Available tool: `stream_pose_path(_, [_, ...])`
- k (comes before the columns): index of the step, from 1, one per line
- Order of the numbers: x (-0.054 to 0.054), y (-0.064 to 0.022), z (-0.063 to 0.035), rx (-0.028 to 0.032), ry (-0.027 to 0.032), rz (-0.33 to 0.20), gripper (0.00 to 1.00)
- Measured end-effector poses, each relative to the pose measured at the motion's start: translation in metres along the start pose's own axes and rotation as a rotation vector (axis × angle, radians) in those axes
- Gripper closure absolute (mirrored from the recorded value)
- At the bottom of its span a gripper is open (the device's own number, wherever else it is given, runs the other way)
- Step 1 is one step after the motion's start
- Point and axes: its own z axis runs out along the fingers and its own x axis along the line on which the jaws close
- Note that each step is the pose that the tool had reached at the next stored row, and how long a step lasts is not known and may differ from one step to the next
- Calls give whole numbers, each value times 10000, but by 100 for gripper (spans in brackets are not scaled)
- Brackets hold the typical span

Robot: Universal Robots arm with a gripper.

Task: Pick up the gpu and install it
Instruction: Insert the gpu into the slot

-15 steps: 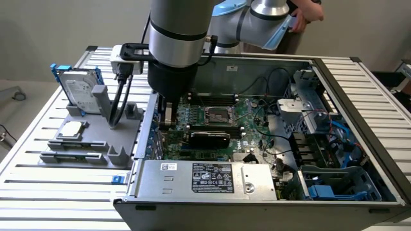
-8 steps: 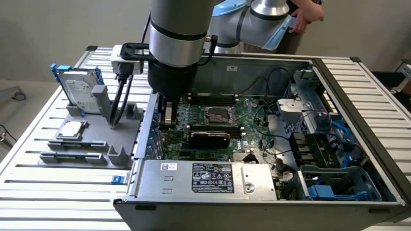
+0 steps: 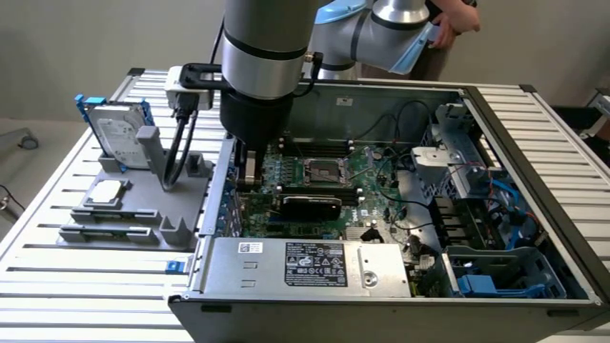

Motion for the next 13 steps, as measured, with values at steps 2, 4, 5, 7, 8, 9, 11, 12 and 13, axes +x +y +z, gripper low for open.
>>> stream_pose_path(2, [-6, -1, 3, -6, -7, -1, 89])
stream_pose_path(4, [-15, -3, 6, -20, -11, 0, 89])
stream_pose_path(5, [-21, -4, 8, -30, -14, 0, 89])
stream_pose_path(7, [-29, -5, 10, -52, -18, 1, 89])
stream_pose_path(8, [-33, -6, 12, -60, -22, 0, 89])
stream_pose_path(9, [-37, -7, 13, -68, -24, 1, 89])
stream_pose_path(11, [-44, -8, 16, -80, -27, 0, 89])
stream_pose_path(12, [-46, -9, 18, -86, -28, 0, 89])
stream_pose_path(13, [-50, -10, 20, -91, -30, 0, 89])
